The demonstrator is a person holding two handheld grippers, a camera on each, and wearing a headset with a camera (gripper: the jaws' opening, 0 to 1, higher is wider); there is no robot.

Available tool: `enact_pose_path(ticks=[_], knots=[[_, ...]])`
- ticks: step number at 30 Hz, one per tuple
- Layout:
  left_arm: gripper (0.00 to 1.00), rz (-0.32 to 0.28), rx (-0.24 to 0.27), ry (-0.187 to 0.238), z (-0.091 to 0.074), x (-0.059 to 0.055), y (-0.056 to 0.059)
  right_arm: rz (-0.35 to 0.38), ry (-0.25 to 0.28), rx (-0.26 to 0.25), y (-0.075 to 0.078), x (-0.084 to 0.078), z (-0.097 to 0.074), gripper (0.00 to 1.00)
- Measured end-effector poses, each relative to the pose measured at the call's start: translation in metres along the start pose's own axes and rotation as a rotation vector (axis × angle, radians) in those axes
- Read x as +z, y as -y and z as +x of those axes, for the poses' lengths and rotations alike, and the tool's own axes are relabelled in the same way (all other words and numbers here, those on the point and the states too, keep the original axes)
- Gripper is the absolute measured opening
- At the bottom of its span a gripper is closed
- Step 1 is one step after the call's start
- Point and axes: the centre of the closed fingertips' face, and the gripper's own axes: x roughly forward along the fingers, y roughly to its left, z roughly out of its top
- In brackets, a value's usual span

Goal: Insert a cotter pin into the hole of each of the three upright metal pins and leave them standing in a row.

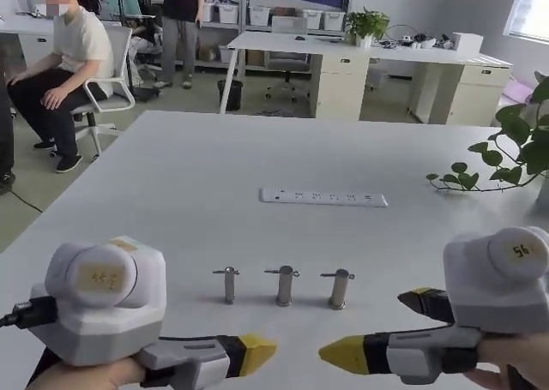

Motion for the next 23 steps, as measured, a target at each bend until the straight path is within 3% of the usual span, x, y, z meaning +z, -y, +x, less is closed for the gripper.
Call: enact_pose_path(ticks=[8,11,23], knots=[[0.98,0.020,0.001,-0.011,-0.0025,0.0021,0.0006,0.010,-0.005,-0.018,0.0004,-0.0023,-0.0019,0.96],[0.97,0.015,-0.004,-0.008,-0.0034,0.0029,0.0028,0.009,0.029,-0.047,0.0012,0.0014,-0.0037,0.94],[0.96,0.013,0.006,-0.005,-0.0065,0.0037,0.0020,0.030,0.043,-0.037,-0.0034,0.0011,-0.0057,0.93]])
